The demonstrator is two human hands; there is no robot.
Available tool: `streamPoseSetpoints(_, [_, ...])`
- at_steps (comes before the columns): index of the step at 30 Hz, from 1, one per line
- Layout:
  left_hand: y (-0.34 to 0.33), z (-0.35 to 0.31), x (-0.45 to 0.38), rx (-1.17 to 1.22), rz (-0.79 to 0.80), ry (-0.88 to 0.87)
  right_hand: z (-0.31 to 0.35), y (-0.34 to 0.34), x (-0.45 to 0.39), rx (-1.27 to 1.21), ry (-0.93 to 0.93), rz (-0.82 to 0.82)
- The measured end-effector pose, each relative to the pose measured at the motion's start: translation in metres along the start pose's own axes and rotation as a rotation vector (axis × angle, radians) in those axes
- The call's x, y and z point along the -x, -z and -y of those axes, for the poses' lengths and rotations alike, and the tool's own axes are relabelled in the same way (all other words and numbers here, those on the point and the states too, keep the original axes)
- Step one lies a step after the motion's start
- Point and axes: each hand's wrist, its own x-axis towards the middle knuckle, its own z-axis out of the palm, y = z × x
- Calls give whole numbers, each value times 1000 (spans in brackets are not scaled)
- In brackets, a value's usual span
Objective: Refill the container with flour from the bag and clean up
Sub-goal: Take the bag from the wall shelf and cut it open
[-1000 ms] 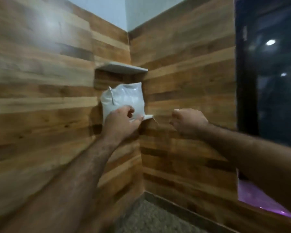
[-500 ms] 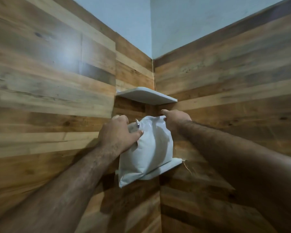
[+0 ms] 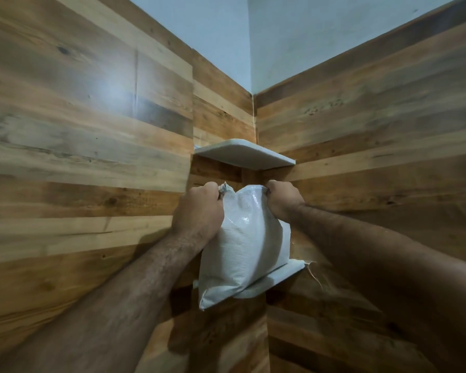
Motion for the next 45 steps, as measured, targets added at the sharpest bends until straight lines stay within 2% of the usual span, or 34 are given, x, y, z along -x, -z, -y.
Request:
streamPoseSetpoints(6, [31, -27, 28, 145, -142, -75, 13, 46, 22, -146, -108, -120])
streamPoseSetpoints(12, [80, -81, 77, 241, -166, -92, 0, 120, 81, -135, -107, -104])
streamPoseSetpoints(19, [111, -160, 214, 291, 61, -11, -69, 159, 238, -10, -158, 148])
streamPoseSetpoints(26, [125, -220, 419, 318, 332, 124, -145, 182, 426, 114, -199, 461])
streamPoseSetpoints(32, [125, -243, 574, 388, 478, 268, -197, 184, 552, 186, -178, 647])
streamPoseSetpoints(37, [115, -256, 657, 340, 673, 237, -235, 177, 633, 219, -248, 768])
streamPoseSetpoints(45, [106, -250, 739, 334, 850, 186, -267, 165, 701, 256, -234, 889])
